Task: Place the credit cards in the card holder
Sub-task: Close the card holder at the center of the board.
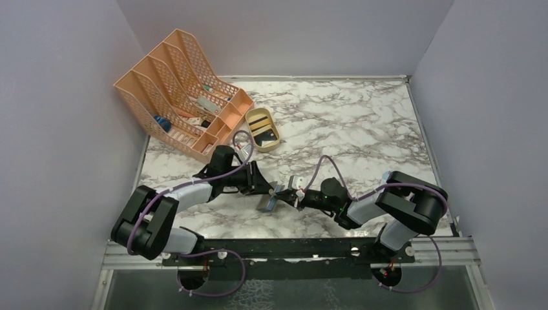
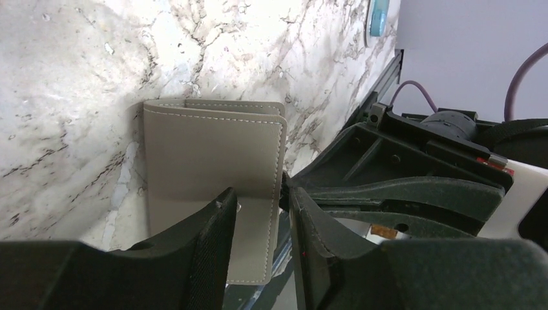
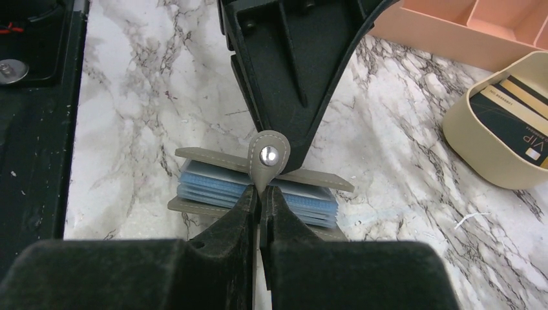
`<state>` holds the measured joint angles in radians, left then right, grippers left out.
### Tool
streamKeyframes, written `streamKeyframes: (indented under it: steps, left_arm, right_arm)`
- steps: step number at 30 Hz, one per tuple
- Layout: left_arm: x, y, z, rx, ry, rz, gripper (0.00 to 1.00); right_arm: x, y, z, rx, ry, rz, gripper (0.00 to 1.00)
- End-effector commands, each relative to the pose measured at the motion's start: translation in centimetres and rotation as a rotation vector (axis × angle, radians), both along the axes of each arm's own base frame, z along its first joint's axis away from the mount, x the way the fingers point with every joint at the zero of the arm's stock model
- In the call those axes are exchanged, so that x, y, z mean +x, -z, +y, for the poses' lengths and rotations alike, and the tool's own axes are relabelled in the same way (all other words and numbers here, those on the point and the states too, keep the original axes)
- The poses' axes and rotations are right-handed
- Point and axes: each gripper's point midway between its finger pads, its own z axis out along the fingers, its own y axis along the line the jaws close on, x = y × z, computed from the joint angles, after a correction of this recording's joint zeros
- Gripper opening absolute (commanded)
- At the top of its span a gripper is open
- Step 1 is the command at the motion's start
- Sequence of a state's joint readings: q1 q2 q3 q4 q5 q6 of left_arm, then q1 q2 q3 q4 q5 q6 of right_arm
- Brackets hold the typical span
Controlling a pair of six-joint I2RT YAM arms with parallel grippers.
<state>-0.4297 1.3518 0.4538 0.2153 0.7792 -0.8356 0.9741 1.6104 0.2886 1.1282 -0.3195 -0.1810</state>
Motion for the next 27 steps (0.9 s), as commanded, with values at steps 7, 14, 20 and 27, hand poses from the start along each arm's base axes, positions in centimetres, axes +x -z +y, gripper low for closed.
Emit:
streamKeyframes:
  steps: [7,14,20,27]
  left_arm:
    - [0.6,2.0,-1.4,0.053,-0.012,-0.027,0.28]
    - [0.6,3.6,-2.4,0.129,-0.012,-0.042,0.22]
    - [1.6,2.9,-1.9,0.198,-0.043,-0.100,0.24]
    - [3.4,0.6,-0.1,0.330,-0.074,-0.220,0.33]
  right_arm:
    - [-0.1,-0.7,-0.1,0.021,-0.011,-0.062,0.11]
    - [-0.7,-0.2,-1.0,-0.014,0.032,0.095,0.40]
    - [-1.8,-1.1,-2.2,0.011,0.119,0.339,0.43]
    - [-2.5,-1.9,-3.3,0.062,0.298,0.708,0.43]
